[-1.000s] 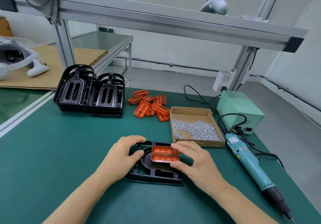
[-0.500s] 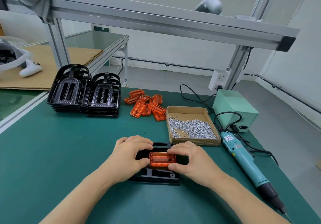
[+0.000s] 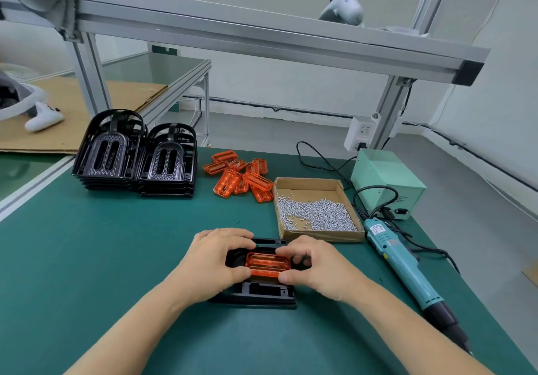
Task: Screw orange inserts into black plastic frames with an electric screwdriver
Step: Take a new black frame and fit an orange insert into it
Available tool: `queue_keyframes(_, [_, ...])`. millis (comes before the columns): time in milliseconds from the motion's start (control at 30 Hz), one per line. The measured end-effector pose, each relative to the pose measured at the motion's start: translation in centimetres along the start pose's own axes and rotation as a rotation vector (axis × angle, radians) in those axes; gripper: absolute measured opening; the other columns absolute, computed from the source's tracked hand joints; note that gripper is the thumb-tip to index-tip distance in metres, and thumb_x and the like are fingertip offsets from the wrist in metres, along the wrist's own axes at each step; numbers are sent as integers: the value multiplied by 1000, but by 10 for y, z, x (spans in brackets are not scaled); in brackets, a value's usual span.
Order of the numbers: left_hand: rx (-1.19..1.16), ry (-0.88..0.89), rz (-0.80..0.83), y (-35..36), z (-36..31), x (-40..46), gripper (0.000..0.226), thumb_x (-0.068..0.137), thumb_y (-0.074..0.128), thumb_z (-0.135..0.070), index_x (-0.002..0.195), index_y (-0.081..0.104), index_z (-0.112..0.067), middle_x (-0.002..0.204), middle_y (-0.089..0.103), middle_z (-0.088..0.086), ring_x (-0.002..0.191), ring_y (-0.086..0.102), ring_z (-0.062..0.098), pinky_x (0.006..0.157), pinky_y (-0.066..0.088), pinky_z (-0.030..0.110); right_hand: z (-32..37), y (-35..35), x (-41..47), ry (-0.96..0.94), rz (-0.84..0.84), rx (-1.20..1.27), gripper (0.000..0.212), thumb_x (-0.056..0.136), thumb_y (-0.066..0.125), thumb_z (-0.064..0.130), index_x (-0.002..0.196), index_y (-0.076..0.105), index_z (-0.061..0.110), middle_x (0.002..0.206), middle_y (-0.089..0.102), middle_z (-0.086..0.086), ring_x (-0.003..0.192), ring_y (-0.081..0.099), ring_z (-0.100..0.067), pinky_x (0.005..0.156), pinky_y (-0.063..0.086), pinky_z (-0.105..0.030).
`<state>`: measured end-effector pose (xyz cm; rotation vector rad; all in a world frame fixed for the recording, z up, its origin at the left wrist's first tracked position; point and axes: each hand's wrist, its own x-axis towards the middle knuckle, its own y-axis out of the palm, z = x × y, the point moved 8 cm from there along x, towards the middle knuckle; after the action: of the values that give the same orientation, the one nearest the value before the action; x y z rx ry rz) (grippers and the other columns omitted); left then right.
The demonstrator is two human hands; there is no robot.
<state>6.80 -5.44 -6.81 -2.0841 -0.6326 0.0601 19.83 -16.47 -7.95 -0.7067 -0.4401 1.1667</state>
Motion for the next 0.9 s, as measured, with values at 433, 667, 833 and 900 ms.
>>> queue_keyframes(433, [-42,-47,95,1,1,3,32,79,72,-23,111,69,-26,139,44,-22,121,38,1,114,18,32,13,5,13,25,59,-296,51,76,79,38,125,64,28,84,51,19,81,51,-4,74,38,-20])
queue_keyframes(667, [100,-22,26,5,0,3,33,80,69,-37,112,67,-32,139,42,-25,126,37,4,107,17,22,4,0,1,7,5,-206,45,83,72,43,126,62,33,90,54,13,82,52,-3,78,45,-25])
queue_keyframes(833, [140,-34,-26,7,1,3,29,81,67,-38,110,67,-34,139,42,-26,125,38,2,107,14,20,-2,-24,-15,-25,-215,-203,38,89,67,36,126,62,32,92,53,14,83,51,-1,78,40,-19])
queue_keyframes(900, [145,-47,-45,7,1,2,30,82,66,-38,111,67,-34,139,42,-27,125,38,1,106,14,20,-6,-33,-21,-22,-277,-250,40,90,65,33,130,59,30,99,50,17,87,48,1,81,36,-17])
